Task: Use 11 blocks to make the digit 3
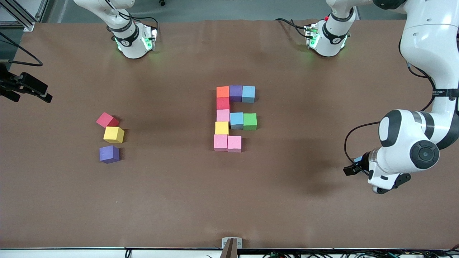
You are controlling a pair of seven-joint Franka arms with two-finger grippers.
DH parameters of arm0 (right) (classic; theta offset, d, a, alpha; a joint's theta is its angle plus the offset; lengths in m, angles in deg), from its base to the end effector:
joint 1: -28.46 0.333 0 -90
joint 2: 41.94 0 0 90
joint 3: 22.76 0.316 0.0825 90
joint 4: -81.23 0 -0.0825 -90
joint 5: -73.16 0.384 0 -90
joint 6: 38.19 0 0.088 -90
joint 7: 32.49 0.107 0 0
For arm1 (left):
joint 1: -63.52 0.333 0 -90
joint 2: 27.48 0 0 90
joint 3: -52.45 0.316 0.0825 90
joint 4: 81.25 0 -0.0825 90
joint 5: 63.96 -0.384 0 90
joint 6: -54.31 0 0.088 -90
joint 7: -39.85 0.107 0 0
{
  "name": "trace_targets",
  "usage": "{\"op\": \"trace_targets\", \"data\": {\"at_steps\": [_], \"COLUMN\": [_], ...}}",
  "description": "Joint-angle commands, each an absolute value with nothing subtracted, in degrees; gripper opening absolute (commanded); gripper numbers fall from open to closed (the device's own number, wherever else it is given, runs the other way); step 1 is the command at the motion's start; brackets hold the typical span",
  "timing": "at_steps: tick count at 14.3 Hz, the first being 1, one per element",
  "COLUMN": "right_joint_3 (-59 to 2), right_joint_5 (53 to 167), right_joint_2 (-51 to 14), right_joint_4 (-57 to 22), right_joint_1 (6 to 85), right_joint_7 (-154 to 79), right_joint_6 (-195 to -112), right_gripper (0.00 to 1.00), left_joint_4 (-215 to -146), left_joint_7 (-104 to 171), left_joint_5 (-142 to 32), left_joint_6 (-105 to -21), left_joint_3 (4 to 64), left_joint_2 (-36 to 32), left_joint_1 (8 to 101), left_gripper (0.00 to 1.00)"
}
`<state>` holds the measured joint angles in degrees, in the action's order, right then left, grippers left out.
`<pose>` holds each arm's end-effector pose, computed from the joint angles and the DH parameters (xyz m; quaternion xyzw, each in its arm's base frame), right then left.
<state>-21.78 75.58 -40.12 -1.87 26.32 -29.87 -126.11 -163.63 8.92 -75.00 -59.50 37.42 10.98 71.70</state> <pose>0.5611 -0.0069 0.6603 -0.9989 0.0317 -0.0259 0.0217 0.7076 -0.0393 0.2976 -0.9808 -0.1887 0.0452 0.0195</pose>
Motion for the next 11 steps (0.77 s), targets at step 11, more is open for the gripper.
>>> {"op": "trace_targets", "data": {"at_steps": [11], "right_joint_3": [-21.09], "right_joint_5": [75.00], "right_joint_2": [-40.62], "right_joint_4": [-2.00], "right_joint_1": [25.39], "right_joint_7": [-30.65], "right_joint_6": [-126.25], "right_gripper": [1.00], "left_joint_4": [-168.34], "left_joint_7": [36.33], "left_joint_5": [-76.79], "left_joint_6": [-67.68], "left_joint_3": [38.91], "left_joint_2": [13.04], "left_joint_1": [79.52], "left_gripper": [1.00]}}
